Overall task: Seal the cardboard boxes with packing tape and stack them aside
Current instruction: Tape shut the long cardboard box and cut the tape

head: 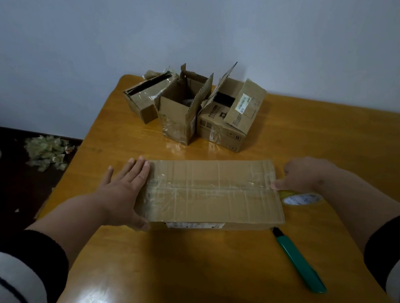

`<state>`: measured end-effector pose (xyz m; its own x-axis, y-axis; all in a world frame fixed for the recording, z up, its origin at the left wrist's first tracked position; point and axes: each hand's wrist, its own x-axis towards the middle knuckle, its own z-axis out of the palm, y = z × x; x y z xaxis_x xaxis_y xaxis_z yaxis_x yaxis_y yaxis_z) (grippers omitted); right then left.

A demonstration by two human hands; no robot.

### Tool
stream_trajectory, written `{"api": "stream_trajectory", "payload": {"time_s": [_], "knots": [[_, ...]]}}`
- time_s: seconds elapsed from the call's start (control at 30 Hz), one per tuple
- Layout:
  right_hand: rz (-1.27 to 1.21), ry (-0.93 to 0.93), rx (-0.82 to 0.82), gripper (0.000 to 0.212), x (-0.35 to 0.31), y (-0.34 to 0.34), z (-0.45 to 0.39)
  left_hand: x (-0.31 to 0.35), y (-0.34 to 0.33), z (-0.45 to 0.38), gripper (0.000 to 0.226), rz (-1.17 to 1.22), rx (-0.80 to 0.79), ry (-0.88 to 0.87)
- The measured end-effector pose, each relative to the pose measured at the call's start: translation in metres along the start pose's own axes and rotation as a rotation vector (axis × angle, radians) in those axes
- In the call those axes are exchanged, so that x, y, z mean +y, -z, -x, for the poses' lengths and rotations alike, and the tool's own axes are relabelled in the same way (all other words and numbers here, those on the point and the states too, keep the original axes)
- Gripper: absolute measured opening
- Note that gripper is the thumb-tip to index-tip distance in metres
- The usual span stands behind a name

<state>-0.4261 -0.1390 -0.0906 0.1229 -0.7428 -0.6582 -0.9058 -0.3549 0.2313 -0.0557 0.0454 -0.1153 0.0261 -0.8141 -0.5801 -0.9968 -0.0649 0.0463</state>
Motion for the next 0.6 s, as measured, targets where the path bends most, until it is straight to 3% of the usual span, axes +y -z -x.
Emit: {"api": "stream_trajectory", "payload": {"time_s": [0.17,0.3,0.43,0.6], "knots": [[0.043,0.073,-0.040,0.067,-0.008,0.004,-0.003,0.013,-0.019,0.010,0.116,-0.059,0.149,0.041],[0.057,0.106,-0.046,0.060,-0.011,0.006,-0.002,0.034,-0.027,0.012,0.116,-0.115,0.401,0.005],[0.034,0.117,-0.067,0.058,-0.010,0.007,0.000,0.048,-0.038,0.007,0.117,-0.061,0.363,-0.032],[-0.009,0.137,-0.086,0.058,-0.011,0.008,0.001,0.048,-0.036,0.001,0.100,-0.039,0.300,-0.047]]}}
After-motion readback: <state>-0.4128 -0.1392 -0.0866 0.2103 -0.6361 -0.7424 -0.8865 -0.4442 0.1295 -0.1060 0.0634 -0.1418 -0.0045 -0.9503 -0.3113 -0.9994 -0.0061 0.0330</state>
